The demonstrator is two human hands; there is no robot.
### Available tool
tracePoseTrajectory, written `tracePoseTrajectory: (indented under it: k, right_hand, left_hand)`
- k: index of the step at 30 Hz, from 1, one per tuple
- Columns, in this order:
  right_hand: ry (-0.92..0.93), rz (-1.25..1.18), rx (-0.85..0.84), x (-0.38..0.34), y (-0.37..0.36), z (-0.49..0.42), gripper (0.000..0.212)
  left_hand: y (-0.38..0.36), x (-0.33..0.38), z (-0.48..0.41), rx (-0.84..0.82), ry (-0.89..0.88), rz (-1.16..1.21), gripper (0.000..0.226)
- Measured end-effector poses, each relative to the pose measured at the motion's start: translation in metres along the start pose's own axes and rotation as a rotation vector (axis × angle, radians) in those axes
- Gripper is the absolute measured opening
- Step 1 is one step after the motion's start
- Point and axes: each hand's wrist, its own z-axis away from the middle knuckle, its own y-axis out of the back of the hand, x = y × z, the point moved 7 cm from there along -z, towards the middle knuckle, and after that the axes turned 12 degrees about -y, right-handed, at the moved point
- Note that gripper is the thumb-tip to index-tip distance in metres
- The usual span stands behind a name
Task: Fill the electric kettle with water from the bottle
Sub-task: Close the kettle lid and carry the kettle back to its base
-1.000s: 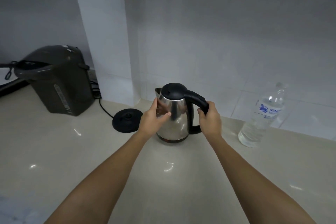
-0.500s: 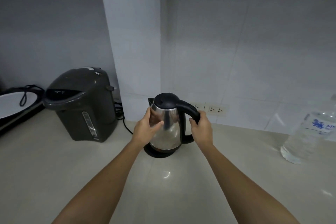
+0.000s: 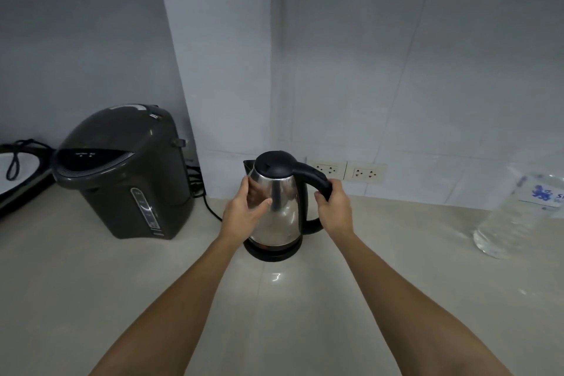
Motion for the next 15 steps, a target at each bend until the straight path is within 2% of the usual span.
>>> tracePoseTrajectory:
  k: [10,15]
  right_hand:
    - [0.028,0.024,-0.043,0.002,-0.001,-0.004,0.017]
    - [0.013,-0.007,-0.059,0.011,0.002,-0.003,0.021]
  left_hand:
    - [-0.001,-0.002,0.008,0.030,-0.013,-0.016,0.035]
    - [-0.005,-0.004,0.007,0.011,-0.012,-0.036,0.042]
